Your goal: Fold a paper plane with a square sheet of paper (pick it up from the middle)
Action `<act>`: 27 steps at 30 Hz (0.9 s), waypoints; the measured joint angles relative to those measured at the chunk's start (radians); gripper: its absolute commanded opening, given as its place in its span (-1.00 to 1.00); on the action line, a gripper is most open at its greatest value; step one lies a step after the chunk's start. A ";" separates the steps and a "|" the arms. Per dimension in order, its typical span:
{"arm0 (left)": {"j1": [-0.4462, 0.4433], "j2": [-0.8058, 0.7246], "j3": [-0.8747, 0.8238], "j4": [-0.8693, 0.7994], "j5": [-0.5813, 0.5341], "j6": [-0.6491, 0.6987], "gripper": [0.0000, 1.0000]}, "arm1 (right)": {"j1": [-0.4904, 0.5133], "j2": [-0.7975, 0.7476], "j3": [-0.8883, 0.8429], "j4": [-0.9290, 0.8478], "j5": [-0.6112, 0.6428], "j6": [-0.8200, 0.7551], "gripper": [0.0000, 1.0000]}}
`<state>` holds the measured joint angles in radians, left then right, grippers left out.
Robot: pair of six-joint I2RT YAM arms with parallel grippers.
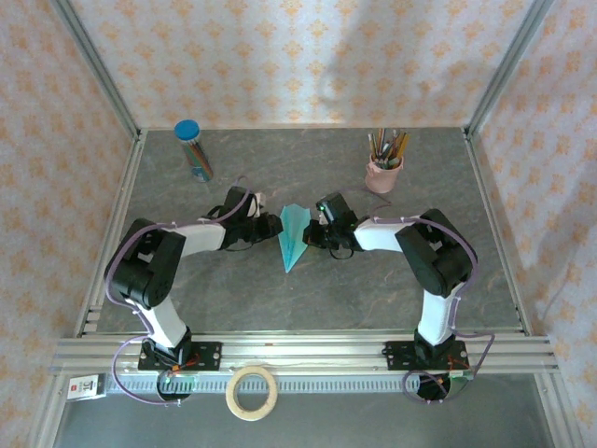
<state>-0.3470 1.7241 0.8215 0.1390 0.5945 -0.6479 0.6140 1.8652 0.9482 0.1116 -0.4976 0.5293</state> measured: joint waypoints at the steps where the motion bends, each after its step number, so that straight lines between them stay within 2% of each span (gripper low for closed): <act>1: 0.000 0.001 0.000 -0.001 0.000 -0.001 -0.62 | 0.000 0.000 0.000 0.000 0.000 0.000 -0.89; 4: 0.000 0.001 0.000 -0.001 -0.009 -0.004 -0.77 | 0.000 0.000 0.000 -0.001 0.002 0.000 -0.89; 9: 0.000 -0.008 -0.002 0.000 -0.050 -0.012 -0.88 | 0.000 0.000 0.000 -0.002 0.005 0.000 -0.89; 21: 0.003 -0.052 -0.067 0.015 -0.118 -0.082 -0.98 | 0.000 -0.001 0.001 -0.004 0.012 0.008 -0.88; 24: 0.003 -0.079 -0.084 0.024 -0.137 -0.105 -0.98 | 0.000 -0.006 0.011 -0.028 0.039 0.022 -0.75; 27: 0.003 -0.103 -0.101 0.052 -0.143 -0.130 -0.98 | 0.003 -0.029 0.037 -0.076 0.090 0.036 -0.47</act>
<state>-0.3443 1.6215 0.7204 0.1909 0.4515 -0.7784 0.6167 1.8366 0.9848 0.0353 -0.4076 0.5655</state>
